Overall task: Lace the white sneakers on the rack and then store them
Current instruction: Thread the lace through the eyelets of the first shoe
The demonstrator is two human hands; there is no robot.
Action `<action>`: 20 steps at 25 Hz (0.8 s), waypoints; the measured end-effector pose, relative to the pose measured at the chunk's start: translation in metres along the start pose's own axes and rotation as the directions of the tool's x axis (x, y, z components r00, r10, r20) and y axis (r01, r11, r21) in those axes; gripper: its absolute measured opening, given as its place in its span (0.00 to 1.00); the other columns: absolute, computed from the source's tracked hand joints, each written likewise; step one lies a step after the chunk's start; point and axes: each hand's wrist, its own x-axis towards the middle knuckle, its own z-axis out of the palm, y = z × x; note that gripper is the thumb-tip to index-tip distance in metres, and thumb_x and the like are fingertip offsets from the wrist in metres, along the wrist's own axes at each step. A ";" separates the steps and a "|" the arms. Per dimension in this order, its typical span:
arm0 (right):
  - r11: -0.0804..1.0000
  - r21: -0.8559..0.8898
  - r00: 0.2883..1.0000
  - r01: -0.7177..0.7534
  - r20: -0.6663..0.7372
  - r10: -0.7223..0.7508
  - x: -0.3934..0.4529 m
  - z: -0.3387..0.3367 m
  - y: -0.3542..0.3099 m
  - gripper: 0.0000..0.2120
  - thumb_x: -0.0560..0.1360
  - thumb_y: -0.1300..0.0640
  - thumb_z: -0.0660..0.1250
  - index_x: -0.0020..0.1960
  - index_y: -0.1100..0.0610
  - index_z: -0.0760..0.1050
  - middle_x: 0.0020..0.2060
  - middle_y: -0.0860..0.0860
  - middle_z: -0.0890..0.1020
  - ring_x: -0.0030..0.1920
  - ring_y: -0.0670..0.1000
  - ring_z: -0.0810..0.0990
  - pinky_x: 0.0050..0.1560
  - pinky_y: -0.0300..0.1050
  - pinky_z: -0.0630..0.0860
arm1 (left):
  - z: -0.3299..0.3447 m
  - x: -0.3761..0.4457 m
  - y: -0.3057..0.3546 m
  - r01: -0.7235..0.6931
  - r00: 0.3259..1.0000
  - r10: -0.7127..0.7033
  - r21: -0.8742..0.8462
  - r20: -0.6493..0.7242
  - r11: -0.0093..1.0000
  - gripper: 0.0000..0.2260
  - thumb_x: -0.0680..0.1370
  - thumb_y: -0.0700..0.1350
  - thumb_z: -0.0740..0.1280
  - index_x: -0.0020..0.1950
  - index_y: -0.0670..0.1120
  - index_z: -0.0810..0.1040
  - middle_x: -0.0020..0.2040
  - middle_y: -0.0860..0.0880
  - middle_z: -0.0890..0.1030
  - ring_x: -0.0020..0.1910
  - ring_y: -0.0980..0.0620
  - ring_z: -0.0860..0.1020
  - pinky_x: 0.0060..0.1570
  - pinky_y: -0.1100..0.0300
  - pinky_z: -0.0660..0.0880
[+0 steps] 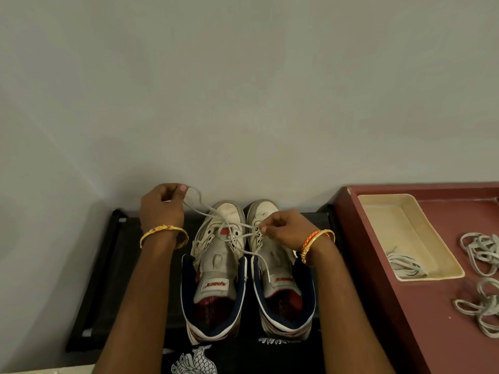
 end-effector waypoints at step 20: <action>0.987 -0.073 0.984 0.141 -0.097 -0.147 -0.001 -0.022 0.005 0.05 0.73 0.64 0.69 0.45 0.58 0.83 0.42 0.57 0.85 0.41 0.51 0.81 0.41 0.42 0.79 | 0.067 -0.055 0.005 -0.292 0.633 0.199 -0.008 0.748 0.956 0.11 0.77 0.47 0.68 0.57 0.47 0.81 0.47 0.49 0.84 0.44 0.55 0.82 0.52 0.60 0.78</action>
